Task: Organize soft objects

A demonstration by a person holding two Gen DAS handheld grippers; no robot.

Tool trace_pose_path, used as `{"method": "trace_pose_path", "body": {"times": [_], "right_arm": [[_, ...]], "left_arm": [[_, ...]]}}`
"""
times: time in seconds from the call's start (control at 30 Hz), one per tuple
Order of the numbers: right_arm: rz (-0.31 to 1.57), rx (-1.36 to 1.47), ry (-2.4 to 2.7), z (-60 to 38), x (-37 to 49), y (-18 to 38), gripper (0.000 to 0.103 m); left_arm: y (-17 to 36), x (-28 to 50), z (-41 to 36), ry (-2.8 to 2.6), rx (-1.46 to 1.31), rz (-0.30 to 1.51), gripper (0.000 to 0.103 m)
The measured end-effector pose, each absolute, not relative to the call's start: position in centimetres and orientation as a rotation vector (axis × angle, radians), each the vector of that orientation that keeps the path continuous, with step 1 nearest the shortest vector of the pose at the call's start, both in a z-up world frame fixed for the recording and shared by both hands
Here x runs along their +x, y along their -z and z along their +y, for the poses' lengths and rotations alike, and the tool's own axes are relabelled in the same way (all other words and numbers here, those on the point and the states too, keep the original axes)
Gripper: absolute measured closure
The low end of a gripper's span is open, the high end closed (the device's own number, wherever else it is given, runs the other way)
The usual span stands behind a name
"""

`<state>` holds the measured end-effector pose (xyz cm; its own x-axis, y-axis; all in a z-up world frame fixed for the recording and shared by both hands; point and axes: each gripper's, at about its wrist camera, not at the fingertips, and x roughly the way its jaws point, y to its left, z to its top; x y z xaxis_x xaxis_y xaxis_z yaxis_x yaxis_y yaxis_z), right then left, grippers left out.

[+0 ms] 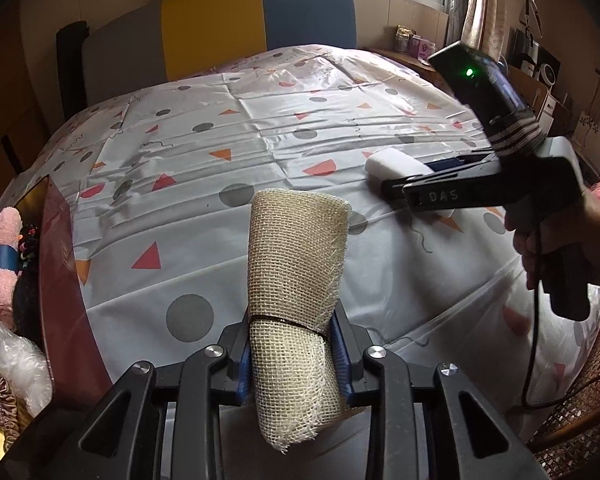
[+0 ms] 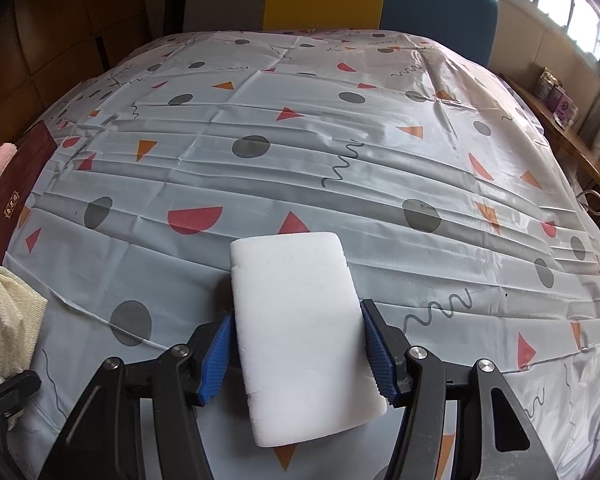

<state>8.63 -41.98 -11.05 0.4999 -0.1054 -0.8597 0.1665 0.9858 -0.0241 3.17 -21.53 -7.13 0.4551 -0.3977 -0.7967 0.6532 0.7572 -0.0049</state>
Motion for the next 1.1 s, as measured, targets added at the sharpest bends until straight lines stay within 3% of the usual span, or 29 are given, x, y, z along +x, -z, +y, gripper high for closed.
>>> {"method": "trace_pose_path", "body": {"times": [0.77, 1.1], "right_arm": [[1.021, 0.045, 0.163, -42.0, 8.6, 11.0, 0.043], [1.018, 0.04, 0.168, -41.8, 8.4, 11.1, 0.043]], "left_arm": [[-1.8, 2.7, -15.2, 0.617, 0.157, 0.773, 0.072], [-3.4, 6.4, -4.1, 0.414, -0.013, 0.791, 0.072]]}}
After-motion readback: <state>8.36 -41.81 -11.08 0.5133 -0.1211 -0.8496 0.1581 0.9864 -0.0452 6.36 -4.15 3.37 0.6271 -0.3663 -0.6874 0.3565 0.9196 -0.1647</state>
